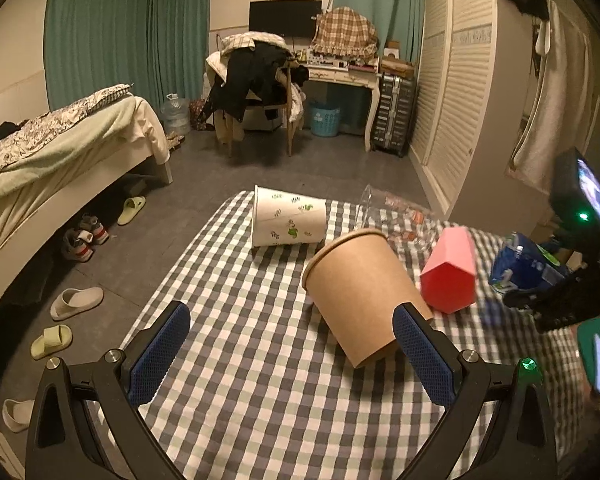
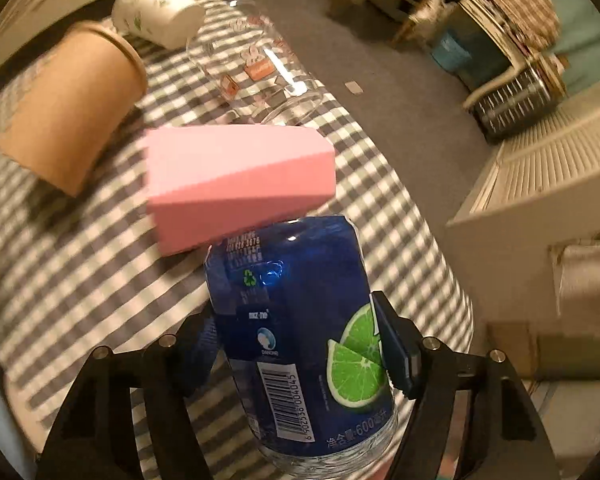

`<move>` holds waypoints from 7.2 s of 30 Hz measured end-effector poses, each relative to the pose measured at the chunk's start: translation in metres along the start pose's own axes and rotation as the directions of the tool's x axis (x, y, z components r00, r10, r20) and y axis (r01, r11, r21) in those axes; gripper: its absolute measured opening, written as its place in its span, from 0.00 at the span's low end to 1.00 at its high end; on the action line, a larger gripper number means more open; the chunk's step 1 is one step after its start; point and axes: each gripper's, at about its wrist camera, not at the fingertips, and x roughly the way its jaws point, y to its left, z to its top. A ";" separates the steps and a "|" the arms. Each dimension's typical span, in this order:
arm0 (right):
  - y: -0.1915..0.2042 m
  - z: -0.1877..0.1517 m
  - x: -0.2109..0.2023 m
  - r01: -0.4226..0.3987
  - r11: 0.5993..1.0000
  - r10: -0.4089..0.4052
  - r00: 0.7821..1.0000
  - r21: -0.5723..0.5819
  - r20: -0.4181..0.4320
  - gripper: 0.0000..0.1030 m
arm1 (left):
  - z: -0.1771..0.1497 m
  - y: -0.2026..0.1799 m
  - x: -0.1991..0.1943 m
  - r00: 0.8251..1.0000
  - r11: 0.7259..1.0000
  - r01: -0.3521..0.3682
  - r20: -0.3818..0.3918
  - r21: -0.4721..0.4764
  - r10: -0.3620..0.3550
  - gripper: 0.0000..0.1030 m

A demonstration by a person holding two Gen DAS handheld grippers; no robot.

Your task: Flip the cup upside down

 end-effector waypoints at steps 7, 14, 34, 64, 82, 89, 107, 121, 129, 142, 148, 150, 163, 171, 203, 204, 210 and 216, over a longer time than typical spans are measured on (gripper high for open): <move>0.032 -0.018 -0.075 -0.181 0.968 0.179 0.983 0.171 0.030 0.66 | -0.003 0.016 -0.035 0.997 0.998 0.056 0.052 -0.003 -0.056 1.00; 0.081 -0.039 -0.057 -0.388 0.810 0.420 0.907 0.439 0.026 0.65 | -0.019 0.045 -0.058 0.993 0.996 0.090 0.075 -0.025 -0.088 1.00; 0.117 -0.028 -0.037 -0.323 0.724 0.154 0.937 0.610 0.313 0.86 | -0.050 0.032 -0.056 0.996 0.995 0.083 0.015 0.049 -0.084 1.00; 0.064 -0.226 -0.066 -0.142 0.585 -0.212 0.924 0.799 0.319 0.92 | -0.120 -0.152 0.001 0.994 0.986 0.106 -0.016 0.130 -0.105 1.00; 0.070 -0.216 -0.055 -0.155 0.595 -0.171 0.934 0.789 0.312 0.92 | -0.074 -0.146 -0.042 0.972 0.922 0.233 -0.058 0.309 -0.226 0.78; 0.073 -0.212 -0.057 -0.159 0.595 -0.172 0.932 0.788 0.318 0.92 | -0.061 -0.143 -0.037 0.970 0.923 0.242 -0.078 0.300 -0.230 0.77; 0.082 -0.209 -0.051 -0.133 0.600 -0.170 0.942 0.789 0.288 0.92 | -0.124 -0.127 -0.048 0.973 0.946 0.231 -0.053 0.228 -0.225 0.89; 0.087 -0.212 -0.049 -0.120 0.594 -0.170 0.947 0.795 0.271 0.92 | -0.129 -0.132 -0.040 0.981 0.942 0.179 0.024 0.285 -0.194 0.74; 0.088 -0.209 -0.047 -0.131 0.600 -0.157 0.948 0.790 0.276 0.92 | -0.088 -0.132 -0.058 0.970 0.932 0.207 0.062 0.297 -0.235 0.72; 0.086 -0.210 -0.042 -0.123 0.590 -0.156 0.952 0.798 0.263 0.92 | -0.083 -0.122 -0.035 0.961 0.935 0.268 0.002 0.233 -0.276 0.71; 0.088 -0.204 -0.044 -0.124 0.601 -0.154 0.951 0.790 0.267 0.92 | -0.085 -0.111 -0.039 0.960 0.940 0.277 -0.012 0.200 -0.280 0.71; 0.090 -0.202 -0.044 -0.125 0.606 -0.154 0.951 0.786 0.270 0.92 | -0.087 -0.110 -0.041 0.966 0.944 0.255 -0.006 0.208 -0.259 0.71; 0.095 -0.190 -0.055 -0.124 0.622 -0.169 0.943 0.773 0.287 0.92 | -0.078 -0.104 -0.050 0.962 0.939 0.264 0.014 0.220 -0.274 0.86; 0.095 -0.181 -0.094 -0.108 0.634 -0.238 0.915 0.766 0.326 0.92 | -0.046 -0.090 -0.082 0.947 0.936 0.289 0.086 0.200 -0.311 1.00; 0.196 -0.168 -0.160 -0.121 0.722 -0.344 0.792 0.681 0.505 1.00 | -0.103 0.024 -0.137 0.981 0.986 0.136 0.127 0.101 -0.148 1.00; 0.195 -0.168 -0.159 -0.122 0.721 -0.343 0.792 0.682 0.505 1.00 | -0.103 0.024 -0.139 0.981 0.986 0.131 0.132 0.101 -0.144 1.00; 0.194 -0.170 -0.160 -0.104 0.714 -0.362 0.791 0.692 0.493 1.00 | -0.101 0.024 -0.145 0.979 0.987 0.124 0.151 0.100 -0.139 1.00; 0.196 -0.173 -0.162 -0.094 0.712 -0.372 0.790 0.696 0.488 1.00 | -0.102 0.025 -0.146 0.979 0.987 0.127 0.145 0.097 -0.140 1.00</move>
